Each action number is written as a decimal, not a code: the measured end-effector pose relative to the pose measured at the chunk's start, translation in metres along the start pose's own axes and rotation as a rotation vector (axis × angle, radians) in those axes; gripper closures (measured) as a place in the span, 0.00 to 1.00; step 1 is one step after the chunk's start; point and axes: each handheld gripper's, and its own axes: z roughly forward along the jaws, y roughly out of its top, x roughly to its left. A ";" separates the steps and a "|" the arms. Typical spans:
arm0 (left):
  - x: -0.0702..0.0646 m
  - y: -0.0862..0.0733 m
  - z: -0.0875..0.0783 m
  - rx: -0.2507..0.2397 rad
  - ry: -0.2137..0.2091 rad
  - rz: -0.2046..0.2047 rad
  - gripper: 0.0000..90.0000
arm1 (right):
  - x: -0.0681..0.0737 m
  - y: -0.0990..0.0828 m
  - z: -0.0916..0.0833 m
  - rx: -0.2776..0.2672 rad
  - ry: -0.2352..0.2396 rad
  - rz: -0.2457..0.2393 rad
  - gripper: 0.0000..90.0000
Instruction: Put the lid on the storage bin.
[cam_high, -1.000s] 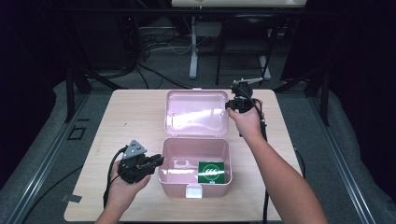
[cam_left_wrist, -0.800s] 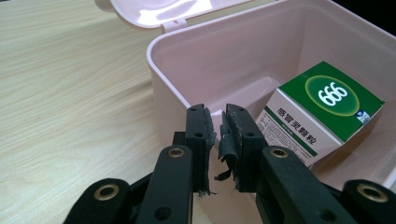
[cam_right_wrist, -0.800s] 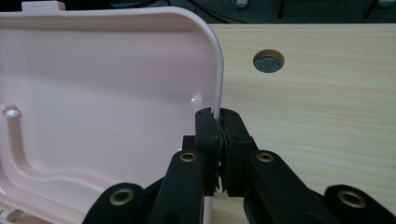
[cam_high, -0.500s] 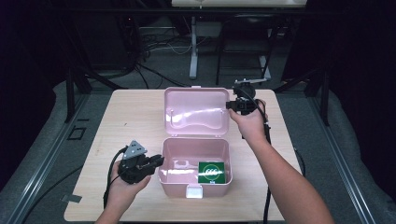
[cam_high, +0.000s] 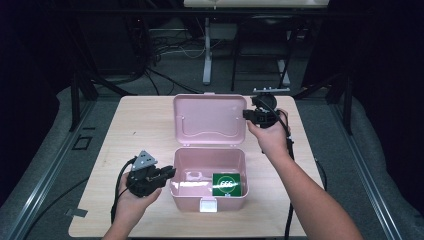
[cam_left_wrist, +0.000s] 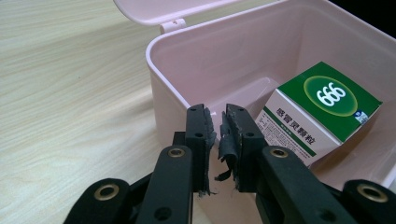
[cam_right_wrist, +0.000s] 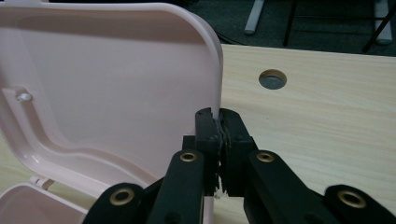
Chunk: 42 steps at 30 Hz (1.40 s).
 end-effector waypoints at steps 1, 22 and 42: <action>0.000 0.000 0.000 -0.003 0.002 -0.001 0.89 | 0.000 0.000 -0.001 -0.002 0.002 -0.002 0.97; -0.001 0.000 0.000 -0.003 0.007 -0.006 0.89 | 0.006 -0.020 -0.025 -0.095 0.024 -0.055 0.97; -0.001 0.000 0.000 -0.003 0.009 -0.006 0.89 | 0.012 -0.042 -0.044 -0.167 0.030 -0.118 0.97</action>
